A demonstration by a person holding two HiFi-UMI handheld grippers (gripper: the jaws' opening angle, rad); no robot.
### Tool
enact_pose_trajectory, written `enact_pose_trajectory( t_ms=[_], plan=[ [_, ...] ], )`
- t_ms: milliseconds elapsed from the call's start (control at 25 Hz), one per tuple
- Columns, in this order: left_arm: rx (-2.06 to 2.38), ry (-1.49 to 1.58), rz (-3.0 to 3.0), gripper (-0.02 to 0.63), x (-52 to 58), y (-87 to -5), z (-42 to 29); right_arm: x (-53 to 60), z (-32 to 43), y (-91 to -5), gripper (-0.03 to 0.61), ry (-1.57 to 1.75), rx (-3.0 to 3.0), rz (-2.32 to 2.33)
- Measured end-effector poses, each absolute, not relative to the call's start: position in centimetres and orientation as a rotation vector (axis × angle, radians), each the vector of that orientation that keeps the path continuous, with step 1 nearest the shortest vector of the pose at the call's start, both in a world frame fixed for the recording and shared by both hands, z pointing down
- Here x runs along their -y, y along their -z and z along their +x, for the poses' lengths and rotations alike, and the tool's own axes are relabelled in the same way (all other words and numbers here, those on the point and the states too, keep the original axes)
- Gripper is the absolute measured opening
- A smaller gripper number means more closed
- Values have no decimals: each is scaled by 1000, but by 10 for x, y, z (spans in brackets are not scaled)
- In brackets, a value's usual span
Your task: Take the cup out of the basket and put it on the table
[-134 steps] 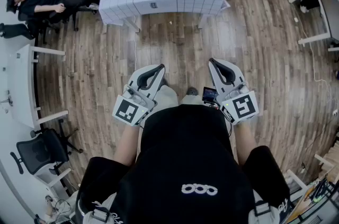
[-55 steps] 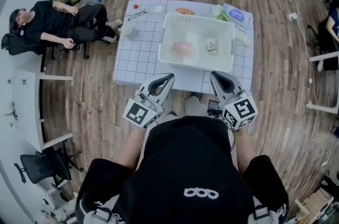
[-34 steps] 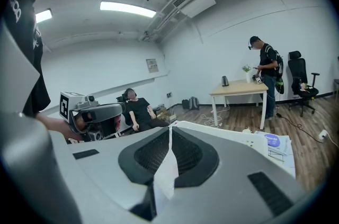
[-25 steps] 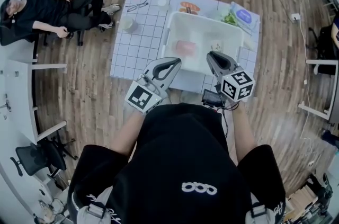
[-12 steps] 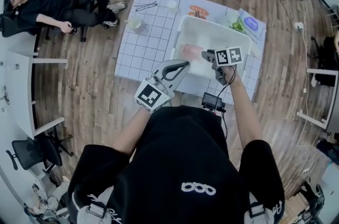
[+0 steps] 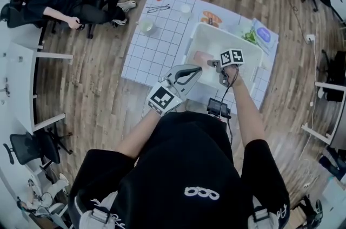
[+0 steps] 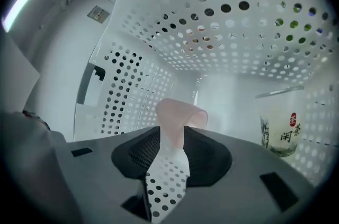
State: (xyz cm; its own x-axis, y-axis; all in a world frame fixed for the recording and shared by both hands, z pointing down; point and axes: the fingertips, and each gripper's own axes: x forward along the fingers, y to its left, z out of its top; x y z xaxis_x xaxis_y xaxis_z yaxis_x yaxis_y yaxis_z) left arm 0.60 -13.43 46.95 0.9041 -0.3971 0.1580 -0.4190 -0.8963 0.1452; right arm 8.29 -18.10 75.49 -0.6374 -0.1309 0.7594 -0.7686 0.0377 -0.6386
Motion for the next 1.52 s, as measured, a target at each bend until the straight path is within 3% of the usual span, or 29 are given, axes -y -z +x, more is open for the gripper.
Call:
enact_pose_trajectory(
  t_ms=[320,680,1040,1520],
  plan=[
    [624,-286,2836,8,147,-503,15,189,65,-773,123,-1780,1887,904],
    [636,-291,2821,8,150,-511,10,194,54,-758,39,-1783,2037,866],
    [628,-290,2827,8,149,-510,5,192,65,-712,34,-1479,2138,919],
    [612,-245,2864,9,148,-492,6,172,88,-585,34,-1043,2346,1190]
  ],
)
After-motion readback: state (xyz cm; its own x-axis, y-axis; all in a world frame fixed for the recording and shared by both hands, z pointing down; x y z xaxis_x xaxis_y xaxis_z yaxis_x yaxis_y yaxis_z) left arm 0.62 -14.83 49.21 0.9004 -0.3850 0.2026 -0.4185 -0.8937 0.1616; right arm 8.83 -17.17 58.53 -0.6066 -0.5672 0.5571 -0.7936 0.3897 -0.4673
